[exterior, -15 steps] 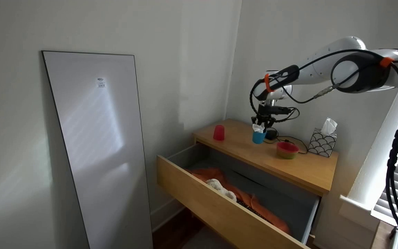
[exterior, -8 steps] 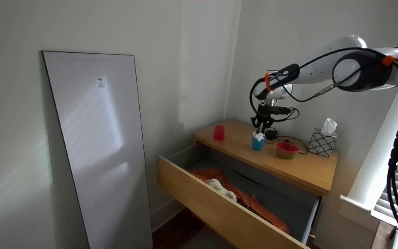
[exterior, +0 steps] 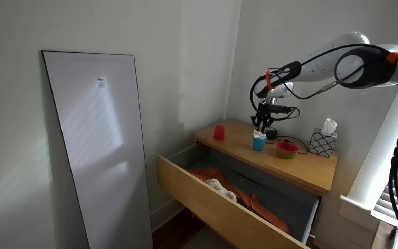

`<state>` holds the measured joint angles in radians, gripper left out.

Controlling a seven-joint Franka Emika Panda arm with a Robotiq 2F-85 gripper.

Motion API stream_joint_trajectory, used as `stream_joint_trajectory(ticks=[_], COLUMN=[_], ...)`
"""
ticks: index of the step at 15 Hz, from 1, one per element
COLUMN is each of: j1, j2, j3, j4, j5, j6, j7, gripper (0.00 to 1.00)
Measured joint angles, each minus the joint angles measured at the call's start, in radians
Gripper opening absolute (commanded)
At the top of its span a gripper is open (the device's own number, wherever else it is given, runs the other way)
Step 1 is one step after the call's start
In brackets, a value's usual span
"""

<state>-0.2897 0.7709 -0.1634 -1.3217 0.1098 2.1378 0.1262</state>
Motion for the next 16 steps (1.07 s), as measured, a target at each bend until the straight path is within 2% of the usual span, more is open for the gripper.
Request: stream_joint_trajectory(ticks=[2, 10, 16], j1=[-0.001, -0.015, -0.025], j2=[-0.002, 0.006, 0.043], j3=[0.000, 0.000, 0.006], j4=[-0.001, -0.022, -0.023], j5=[0.000, 0.000, 0.019], j6=[0.000, 0.018, 0.073], j7=[-0.001, -0.001, -0.027], gripper=[0.00, 0.00, 0.00])
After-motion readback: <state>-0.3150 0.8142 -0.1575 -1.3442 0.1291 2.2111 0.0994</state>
